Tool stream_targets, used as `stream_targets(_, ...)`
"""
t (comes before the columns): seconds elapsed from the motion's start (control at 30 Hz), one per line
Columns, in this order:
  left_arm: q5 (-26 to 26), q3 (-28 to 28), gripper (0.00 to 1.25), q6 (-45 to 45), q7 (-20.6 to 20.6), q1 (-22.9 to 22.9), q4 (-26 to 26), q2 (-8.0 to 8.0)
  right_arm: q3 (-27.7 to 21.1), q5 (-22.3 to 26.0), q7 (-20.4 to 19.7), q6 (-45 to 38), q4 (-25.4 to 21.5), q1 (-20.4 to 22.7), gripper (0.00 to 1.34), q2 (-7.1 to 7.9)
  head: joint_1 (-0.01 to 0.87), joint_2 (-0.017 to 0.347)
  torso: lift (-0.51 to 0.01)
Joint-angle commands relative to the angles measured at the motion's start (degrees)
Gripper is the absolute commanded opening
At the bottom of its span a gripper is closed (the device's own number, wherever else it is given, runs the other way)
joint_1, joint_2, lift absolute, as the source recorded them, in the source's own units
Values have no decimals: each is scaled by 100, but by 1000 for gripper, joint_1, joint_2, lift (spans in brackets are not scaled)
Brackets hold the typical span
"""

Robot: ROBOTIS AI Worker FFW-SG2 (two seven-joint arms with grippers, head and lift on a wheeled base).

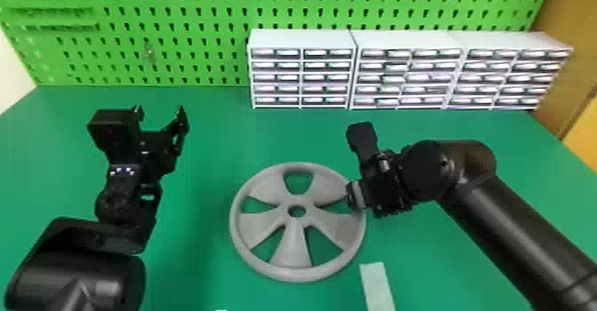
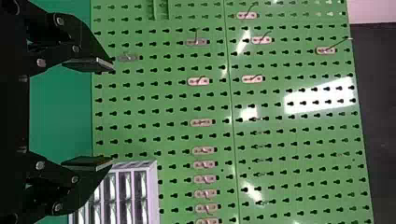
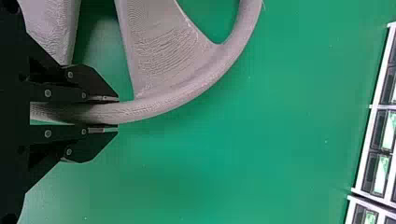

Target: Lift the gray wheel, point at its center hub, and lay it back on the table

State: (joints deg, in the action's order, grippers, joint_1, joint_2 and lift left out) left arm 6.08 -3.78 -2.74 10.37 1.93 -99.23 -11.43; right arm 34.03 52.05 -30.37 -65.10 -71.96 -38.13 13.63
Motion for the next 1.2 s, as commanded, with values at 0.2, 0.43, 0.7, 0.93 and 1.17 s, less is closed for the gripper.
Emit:
stream_targets(0.2,7,-18,716,-8,53,0,0,0,-371,-125,260,85,-151,104,52,-27,692,48,-96)
stream_targets(0.43,16,-44,715,-8,88,9,0,0,-775,-450,462,226,-494,262,48,-88,692,48,-96)
stream_targets(0.7,43,-71,713,-8,114,9,0,0,-1056,-1101,910,867,-793,508,45,-167,692,48,-96)
stream_targets(0.93,69,-88,713,-8,141,9,0,9,-1065,-1795,1306,2010,-1004,807,45,-264,692,48,-96)
stream_targets(1.17,87,-115,713,-8,150,18,9,9,-1048,-2349,1534,2818,-1021,948,45,-334,692,48,-96)
